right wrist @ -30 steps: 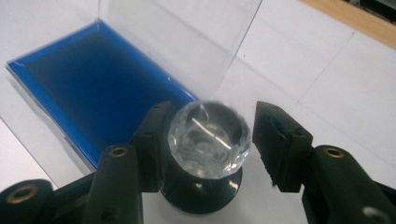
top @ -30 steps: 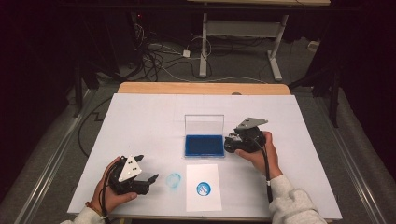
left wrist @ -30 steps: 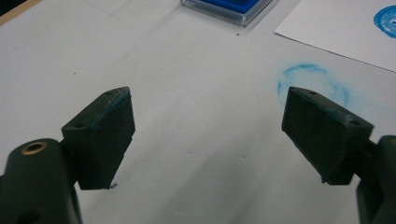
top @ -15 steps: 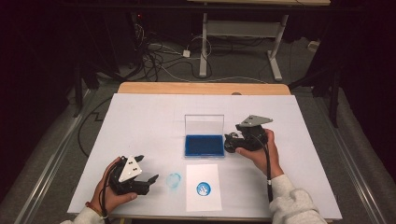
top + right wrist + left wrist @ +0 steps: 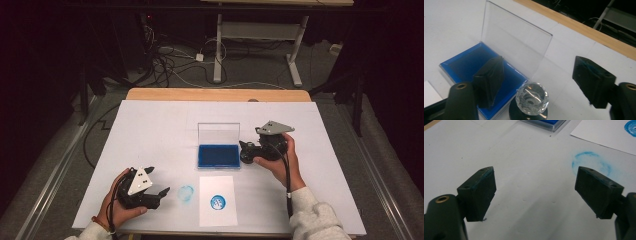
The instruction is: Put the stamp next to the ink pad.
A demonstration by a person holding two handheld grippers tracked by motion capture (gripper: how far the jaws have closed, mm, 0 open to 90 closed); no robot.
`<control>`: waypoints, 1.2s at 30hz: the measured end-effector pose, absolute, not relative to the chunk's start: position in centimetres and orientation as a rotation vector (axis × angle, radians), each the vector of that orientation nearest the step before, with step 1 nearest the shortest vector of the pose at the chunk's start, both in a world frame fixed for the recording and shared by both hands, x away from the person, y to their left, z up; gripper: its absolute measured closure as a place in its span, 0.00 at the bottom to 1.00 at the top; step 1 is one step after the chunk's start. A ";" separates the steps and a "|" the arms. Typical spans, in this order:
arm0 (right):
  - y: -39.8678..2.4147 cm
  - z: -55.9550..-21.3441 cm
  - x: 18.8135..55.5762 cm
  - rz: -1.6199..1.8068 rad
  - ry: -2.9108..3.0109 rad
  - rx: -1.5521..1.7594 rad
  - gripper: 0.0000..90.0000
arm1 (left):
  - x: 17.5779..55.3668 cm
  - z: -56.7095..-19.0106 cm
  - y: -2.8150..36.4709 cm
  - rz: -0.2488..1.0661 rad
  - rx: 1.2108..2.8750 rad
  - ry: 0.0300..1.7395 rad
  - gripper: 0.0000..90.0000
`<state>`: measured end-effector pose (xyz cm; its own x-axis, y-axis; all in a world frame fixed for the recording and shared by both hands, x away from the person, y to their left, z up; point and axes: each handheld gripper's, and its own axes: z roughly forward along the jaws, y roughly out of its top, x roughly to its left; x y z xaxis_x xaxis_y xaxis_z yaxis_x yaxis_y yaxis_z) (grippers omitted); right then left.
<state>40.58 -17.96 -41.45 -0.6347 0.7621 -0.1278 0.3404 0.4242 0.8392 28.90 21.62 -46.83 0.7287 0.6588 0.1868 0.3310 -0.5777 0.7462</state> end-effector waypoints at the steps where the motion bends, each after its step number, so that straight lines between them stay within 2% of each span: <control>1: -18.0 -41.4 40.6 1.123 2.172 0.941 0.22 | 28.9 -46.8 21.6 0.591 2.216 0.742 0.19; 8: -18.3 -40.8 40.3 1.158 2.127 0.950 0.18 | 28.9 -46.8 21.6 0.588 2.217 0.745 0.19; 36: -18.2 -38.5 36.9 1.142 2.116 0.784 0.19 | 28.9 -46.8 21.6 0.589 2.220 0.743 0.19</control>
